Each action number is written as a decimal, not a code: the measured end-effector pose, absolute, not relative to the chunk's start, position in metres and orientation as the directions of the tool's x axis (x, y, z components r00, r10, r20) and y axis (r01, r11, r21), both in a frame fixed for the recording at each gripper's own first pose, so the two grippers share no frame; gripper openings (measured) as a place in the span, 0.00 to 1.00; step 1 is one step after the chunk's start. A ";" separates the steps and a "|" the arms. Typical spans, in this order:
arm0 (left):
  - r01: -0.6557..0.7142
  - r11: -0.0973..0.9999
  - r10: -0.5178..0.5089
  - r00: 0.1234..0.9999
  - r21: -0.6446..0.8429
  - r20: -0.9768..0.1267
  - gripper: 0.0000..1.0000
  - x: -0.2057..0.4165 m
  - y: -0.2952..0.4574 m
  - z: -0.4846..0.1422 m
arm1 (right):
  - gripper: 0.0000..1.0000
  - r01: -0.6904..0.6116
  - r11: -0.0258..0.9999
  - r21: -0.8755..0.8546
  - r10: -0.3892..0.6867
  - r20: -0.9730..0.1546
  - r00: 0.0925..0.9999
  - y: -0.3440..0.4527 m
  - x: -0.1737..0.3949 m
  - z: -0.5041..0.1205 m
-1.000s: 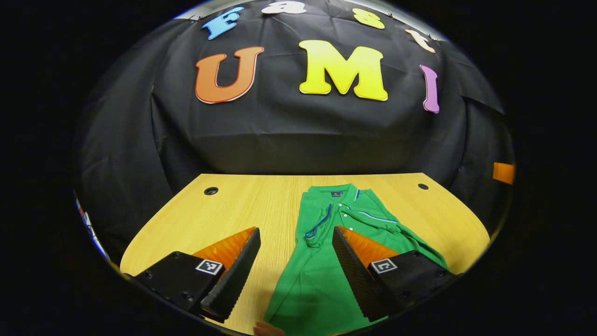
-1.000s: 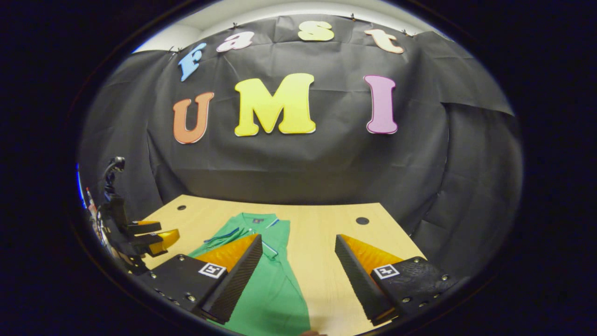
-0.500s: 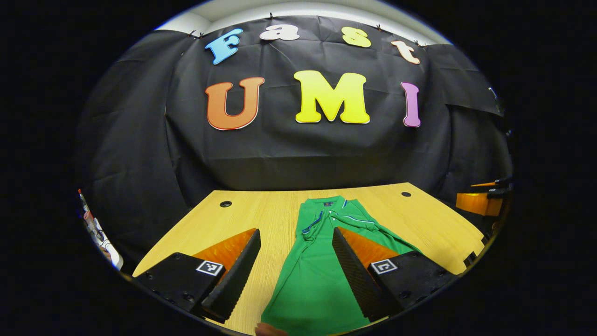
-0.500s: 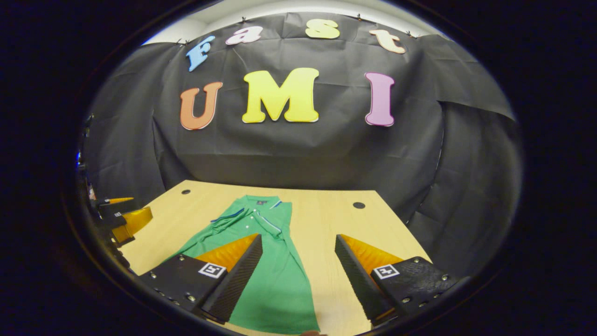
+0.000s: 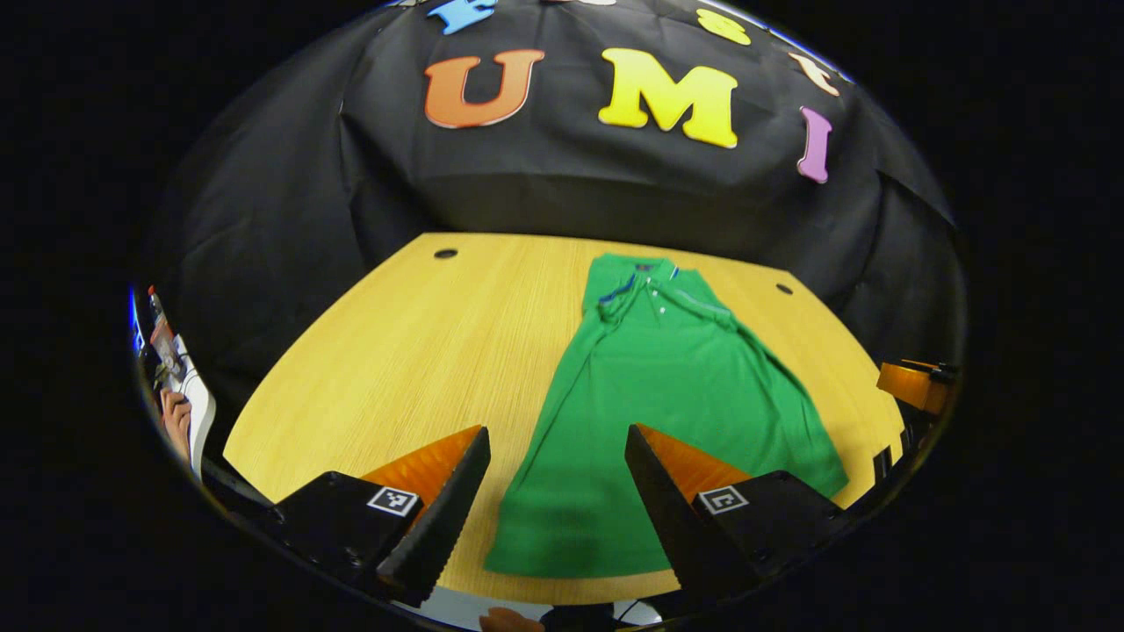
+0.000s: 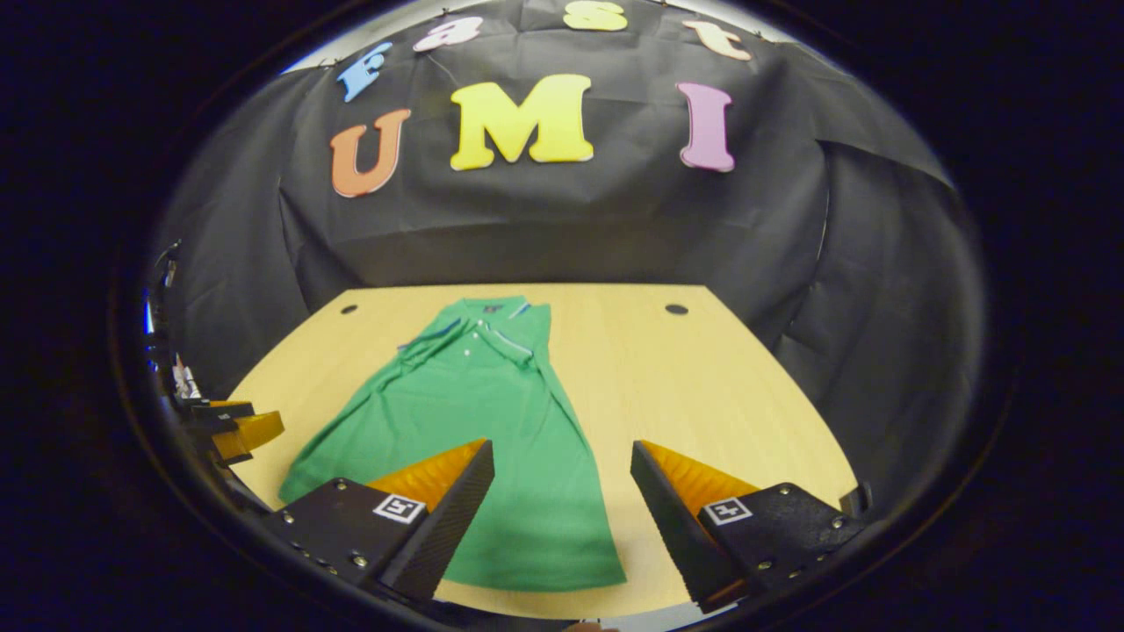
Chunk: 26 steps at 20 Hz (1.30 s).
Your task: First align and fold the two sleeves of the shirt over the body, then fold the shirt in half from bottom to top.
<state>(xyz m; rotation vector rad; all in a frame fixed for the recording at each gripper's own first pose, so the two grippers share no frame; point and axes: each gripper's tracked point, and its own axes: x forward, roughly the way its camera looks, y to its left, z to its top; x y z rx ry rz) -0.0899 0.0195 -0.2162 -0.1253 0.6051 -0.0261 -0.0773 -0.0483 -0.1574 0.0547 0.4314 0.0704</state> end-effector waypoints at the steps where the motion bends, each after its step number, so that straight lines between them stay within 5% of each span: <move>1: -0.024 0.992 -0.054 0.803 -0.123 -0.594 1.00 -0.096 0.024 -0.227 | 0.99 -0.042 0.996 0.079 0.073 -0.445 0.893 -0.050 -0.082 -0.170; 9: -0.073 0.984 -0.065 0.696 -0.160 -0.715 1.00 -0.121 0.026 -0.269 | 0.99 0.025 0.995 0.099 0.045 -0.641 0.766 -0.055 -0.103 -0.254; 26: -0.042 0.994 -0.055 0.613 -0.102 -0.789 1.00 -0.134 0.018 -0.298 | 1.00 0.044 0.998 0.042 0.003 -0.759 0.651 -0.061 -0.114 -0.294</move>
